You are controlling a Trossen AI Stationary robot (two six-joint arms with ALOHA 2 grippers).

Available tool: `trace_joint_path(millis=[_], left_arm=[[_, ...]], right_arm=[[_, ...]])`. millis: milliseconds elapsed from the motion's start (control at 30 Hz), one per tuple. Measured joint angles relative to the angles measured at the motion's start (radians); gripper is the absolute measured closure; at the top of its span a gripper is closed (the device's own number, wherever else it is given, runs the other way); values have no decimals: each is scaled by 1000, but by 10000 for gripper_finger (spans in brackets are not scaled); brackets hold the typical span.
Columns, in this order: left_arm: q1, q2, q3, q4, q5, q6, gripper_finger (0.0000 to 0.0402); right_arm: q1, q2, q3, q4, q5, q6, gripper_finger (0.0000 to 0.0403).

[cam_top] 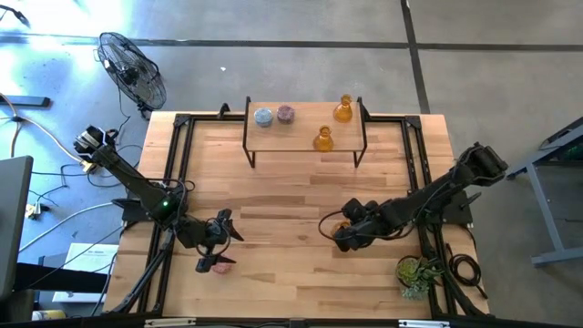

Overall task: Pick & Place candle stick holders
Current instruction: Put the orange candle holder on the shelf

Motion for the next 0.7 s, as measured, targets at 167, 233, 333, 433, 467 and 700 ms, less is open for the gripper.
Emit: trace_joint_path(millis=[167,233,333,433,467,700], left_arm=[[0,0,0,-2,0,0,82],[0,0,0,-11,0,0,82],[0,0,0,-24,0,0,82],[0,2,0,-28,1,-1,82],[0,5,0,-26,1,-5,82],[0,39,0,-29,4,-7,82]], right_arm=[[-12,0,0,0,-3,-4,101],[-16,0,0,0,-10,-4,101],[-17,0,0,0,-9,-4,101],[-17,0,0,0,-13,-4,101],[-17,0,0,0,-19,-4,101],[-17,0,0,-8,-72,-4,101]])
